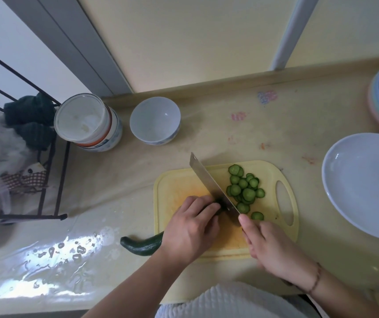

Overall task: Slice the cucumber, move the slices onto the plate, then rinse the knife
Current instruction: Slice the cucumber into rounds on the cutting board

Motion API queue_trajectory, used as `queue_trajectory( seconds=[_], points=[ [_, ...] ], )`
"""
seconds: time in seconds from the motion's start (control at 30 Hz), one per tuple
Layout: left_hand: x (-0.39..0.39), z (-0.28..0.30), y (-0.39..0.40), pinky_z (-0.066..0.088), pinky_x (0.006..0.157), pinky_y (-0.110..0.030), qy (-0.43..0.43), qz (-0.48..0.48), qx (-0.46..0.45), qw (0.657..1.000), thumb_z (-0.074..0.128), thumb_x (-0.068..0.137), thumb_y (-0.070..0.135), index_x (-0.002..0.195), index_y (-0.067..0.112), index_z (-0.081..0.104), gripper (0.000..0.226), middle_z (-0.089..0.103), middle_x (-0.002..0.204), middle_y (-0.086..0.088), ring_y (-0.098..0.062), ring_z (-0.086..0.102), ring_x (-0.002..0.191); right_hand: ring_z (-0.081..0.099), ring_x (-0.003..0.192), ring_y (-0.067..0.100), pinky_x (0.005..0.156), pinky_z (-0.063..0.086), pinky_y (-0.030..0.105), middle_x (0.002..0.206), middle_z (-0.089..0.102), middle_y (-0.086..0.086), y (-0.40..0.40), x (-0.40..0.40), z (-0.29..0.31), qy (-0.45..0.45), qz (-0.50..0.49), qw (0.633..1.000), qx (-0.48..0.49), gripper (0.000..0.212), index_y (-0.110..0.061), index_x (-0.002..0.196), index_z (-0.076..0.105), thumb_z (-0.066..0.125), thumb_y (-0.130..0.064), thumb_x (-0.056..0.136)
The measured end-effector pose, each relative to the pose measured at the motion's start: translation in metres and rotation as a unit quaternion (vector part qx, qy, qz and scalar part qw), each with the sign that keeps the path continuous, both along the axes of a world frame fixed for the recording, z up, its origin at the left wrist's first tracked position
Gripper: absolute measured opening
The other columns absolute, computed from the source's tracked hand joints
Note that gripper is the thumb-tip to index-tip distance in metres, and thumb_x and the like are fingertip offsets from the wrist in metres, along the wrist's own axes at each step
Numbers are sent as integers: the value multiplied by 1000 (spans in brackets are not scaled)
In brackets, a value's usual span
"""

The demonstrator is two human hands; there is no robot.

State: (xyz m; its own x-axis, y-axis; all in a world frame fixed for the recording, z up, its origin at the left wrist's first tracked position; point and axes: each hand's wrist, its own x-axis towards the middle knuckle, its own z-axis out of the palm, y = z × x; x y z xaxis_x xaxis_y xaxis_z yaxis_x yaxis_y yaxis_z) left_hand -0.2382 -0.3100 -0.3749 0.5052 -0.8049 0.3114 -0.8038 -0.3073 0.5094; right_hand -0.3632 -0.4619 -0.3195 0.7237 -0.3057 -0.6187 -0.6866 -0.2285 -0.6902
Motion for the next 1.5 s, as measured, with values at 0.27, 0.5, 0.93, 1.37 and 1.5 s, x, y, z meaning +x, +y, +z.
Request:
queue_trajectory(
  seconds=[0.27,0.5,0.93,1.37,1.5],
  points=[
    [-1,-1,0,52,82,-27,0,6,-2,1000,74,86,6,104,9,74,19,66,106,-3,-24,60,89,28,40,10,49,28,30,42,29,-4,2,-5,13,-24,4,1000,13,61,-15,61,35,25,-70,85],
    [-1,-1,-1,52,84,-27,9,3,-5,1000,72,86,5,103,9,74,17,65,105,-2,-25,61,88,33,45,13,53,34,32,48,34,-2,5,-11,24,-24,11,1000,-12,70,-8,63,37,24,-75,80],
    [-2,-3,0,53,82,-25,20,20,-16,999,68,90,13,102,10,75,15,69,107,-1,-22,63,91,40,43,12,58,46,42,46,40,-2,7,3,6,5,29,999,-42,66,-15,58,39,17,-72,83],
    [-2,2,-1,53,81,-28,29,21,-1,999,74,83,5,100,10,74,18,67,104,-3,-23,61,90,27,38,10,47,28,29,43,28,-4,2,-5,22,-33,14,999,13,61,-13,62,36,25,-67,88],
    [-2,1,-1,52,83,-26,30,19,-1,999,75,82,3,99,10,74,19,67,103,-3,-23,61,89,28,41,12,48,28,30,46,28,-4,4,-6,28,-31,12,999,14,63,-13,62,36,26,-71,84]
  ],
)
